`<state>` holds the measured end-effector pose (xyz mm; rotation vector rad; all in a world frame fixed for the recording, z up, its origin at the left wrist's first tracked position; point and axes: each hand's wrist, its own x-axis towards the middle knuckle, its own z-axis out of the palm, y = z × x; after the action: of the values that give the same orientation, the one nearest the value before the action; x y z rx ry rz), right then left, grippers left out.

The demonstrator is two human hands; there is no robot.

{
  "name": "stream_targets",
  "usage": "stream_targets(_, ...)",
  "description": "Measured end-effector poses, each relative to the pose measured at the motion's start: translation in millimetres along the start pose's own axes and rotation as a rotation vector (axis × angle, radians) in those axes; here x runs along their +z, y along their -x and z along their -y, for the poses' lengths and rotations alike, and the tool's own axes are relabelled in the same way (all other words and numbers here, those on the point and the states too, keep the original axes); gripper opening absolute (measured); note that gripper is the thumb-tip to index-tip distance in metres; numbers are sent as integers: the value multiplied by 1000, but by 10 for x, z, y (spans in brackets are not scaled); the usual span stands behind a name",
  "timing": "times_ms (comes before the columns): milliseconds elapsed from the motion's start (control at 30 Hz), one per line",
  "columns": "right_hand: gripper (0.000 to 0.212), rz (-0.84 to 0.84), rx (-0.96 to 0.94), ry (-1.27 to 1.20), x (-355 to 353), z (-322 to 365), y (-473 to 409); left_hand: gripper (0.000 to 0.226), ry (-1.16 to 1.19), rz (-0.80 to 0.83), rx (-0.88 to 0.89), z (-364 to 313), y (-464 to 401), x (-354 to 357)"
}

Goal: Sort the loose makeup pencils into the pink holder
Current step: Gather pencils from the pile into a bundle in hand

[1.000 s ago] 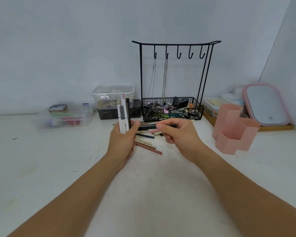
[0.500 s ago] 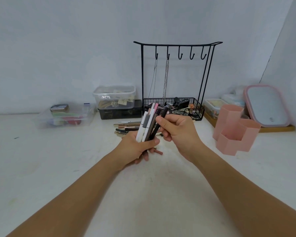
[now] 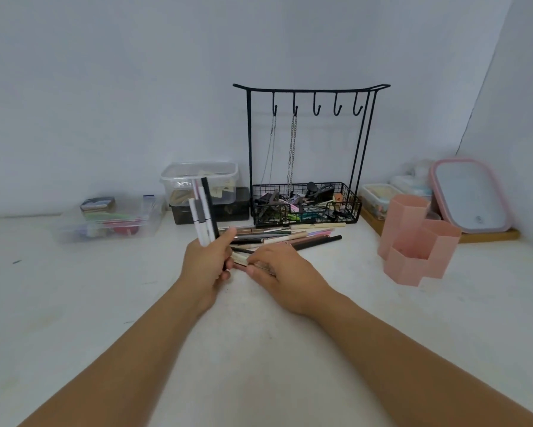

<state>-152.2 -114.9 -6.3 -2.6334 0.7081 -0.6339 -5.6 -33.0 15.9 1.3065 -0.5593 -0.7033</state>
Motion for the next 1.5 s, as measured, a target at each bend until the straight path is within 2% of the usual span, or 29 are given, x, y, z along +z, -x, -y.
stream_targets(67,41,-15,28,-26,-11,2,8,27,10,10,-8,7,-16,-18)
stream_targets(267,39,-117,156,-101,-74,-38,7,29,-14,38,-3,16,-6,-2)
stream_targets(400,15,-199,303,-87,-218,-243,20,31,-14,35,-8,-12,16,-17)
stream_targets(567,16,-242,366,-185,-352,-417,67,30,-34,22,0,-17,51,8)
stream_targets(700,17,-302,433,-493,-435,-450,92,27,-16,11,-20,-22,47,0)
stream_targets(867,19,-304,501,-1213,-533,-353,117,28,7,66,-3,-5,48,3)
stream_targets(967,18,-218,479,-1390,-411,-97,117,32,65,162,8,-1,114,58)
stream_targets(1067,16,-148,433,-1455,-255,143,116,28,123,229,26,10,205,145)
stream_targets(1167,17,-105,360,-1412,-209,246,147,18,107,239,54,38,253,186)
stream_targets(1300,18,-155,313,-1247,-252,189,156,21,45,202,41,36,263,200)
stream_targets(1367,12,-252,288,-1005,-276,82,130,21,37,176,30,20,263,210)
stream_targets(1433,10,-389,286,-610,-313,-86,100,19,59,141,-4,-8,262,206)
stream_targets(1500,11,-439,326,-235,-369,-244,96,18,102,134,-54,-36,257,192)
